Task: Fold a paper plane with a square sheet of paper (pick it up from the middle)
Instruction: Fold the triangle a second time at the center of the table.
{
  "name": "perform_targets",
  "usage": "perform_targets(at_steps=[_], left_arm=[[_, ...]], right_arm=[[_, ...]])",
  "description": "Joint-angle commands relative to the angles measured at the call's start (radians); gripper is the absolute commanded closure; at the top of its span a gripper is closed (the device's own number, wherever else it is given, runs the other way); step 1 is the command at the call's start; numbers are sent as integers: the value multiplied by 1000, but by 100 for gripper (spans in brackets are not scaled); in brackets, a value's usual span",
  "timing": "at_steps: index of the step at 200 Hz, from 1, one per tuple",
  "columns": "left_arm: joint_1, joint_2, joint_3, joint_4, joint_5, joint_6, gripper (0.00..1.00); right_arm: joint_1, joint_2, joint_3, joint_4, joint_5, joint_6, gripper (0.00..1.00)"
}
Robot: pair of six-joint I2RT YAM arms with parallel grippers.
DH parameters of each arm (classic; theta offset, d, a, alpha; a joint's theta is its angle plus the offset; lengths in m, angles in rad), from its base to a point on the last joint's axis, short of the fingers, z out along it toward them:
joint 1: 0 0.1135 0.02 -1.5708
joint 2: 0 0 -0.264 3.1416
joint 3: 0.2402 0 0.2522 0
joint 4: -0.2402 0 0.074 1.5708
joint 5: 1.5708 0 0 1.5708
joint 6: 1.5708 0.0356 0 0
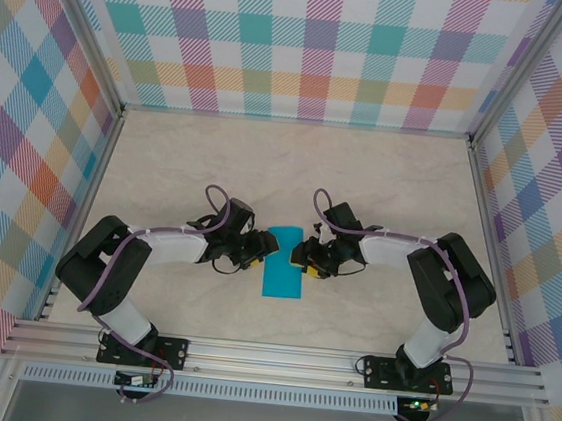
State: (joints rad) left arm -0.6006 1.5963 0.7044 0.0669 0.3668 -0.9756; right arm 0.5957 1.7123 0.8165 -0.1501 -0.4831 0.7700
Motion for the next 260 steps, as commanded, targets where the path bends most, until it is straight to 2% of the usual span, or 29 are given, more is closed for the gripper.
perform_targets(at_steps=[1,59,106,146,206,260], left_arm=[[-6,9,22,18,16,17,45],[-7,-9,22,-13,-5,25,45],[-8,-9,27,-15,3,26,45],[-8,-9,28,-17,6,29,45],[-8,-4,39,-18,13,37,44],[-8,16,44,-3,18,36,44]], right_arm=[[3,37,-34,-38,40,-6,56],[2,-89,3,-62,45,-15,52],[3,-54,-8,43,-50,24,52],[3,7,-15,56,-39,23,52],[3,27,-31,-85,101,-2,58],[2,49,-31,-74,93,9,63]])
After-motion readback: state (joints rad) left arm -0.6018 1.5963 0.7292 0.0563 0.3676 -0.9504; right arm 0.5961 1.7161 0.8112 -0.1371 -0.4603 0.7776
